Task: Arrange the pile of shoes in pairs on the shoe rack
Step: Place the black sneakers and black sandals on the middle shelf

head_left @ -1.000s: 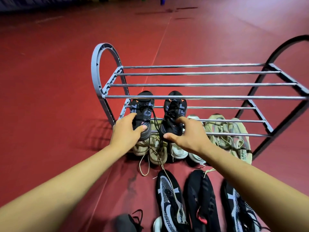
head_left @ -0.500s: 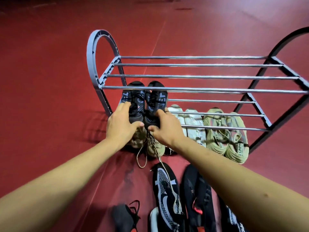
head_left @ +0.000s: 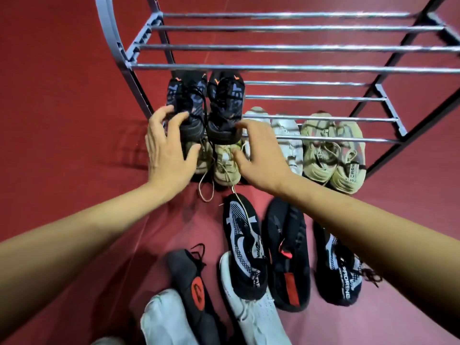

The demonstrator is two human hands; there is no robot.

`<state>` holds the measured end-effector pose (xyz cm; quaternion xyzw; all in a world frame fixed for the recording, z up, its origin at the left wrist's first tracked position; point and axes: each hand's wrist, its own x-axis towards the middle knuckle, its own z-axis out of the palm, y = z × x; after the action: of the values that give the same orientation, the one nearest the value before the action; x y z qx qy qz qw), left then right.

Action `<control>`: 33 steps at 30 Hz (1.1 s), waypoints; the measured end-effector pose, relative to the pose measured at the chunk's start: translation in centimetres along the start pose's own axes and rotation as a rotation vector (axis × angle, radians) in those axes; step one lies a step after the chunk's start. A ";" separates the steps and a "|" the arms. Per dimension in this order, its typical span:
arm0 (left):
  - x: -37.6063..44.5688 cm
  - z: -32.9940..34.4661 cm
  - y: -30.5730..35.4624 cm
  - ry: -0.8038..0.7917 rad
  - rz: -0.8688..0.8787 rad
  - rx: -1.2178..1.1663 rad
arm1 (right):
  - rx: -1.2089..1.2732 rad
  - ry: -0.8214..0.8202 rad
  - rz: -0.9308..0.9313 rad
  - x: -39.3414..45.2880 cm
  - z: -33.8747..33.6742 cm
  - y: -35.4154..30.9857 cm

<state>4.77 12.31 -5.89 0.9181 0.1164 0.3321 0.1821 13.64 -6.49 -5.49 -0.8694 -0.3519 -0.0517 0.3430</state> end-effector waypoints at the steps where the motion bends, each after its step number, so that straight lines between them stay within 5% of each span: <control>1: -2.0 -0.2 0.0 -0.067 0.039 -0.029 | 0.030 0.000 -0.027 -2.2 -0.4 0.2; 5: -11.0 -0.6 -0.8 -0.695 0.098 0.135 | -0.028 -0.347 0.086 -10.1 -0.7 2.8; 9: -16.9 -0.7 -1.1 -1.126 -0.307 0.363 | -0.256 -0.745 0.375 -14.4 0.2 4.8; 13: -16.2 -0.1 -1.2 -1.092 -0.723 0.222 | -0.357 -0.802 0.356 -15.4 0.9 4.8; 18: -14.8 -0.2 -1.9 -0.990 -0.748 -0.074 | -0.348 -0.735 0.349 -13.6 0.9 4.6; 24: -5.3 -1.5 -0.1 -0.878 -0.628 -0.388 | -0.287 -0.693 0.367 -12.1 -0.5 5.5; 29: -0.5 -4.7 1.7 -0.834 -0.296 -0.172 | -0.429 -0.605 0.530 -9.2 -5.1 8.2; 33: 0.3 -7.0 3.8 -0.617 -0.171 -0.326 | -0.426 -0.644 0.725 -8.8 -8.6 12.2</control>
<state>0.75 10.72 0.83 0.9210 0.0781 0.0372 0.3798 16.28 -23.27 -8.72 -0.9576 -0.0981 0.2693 0.0294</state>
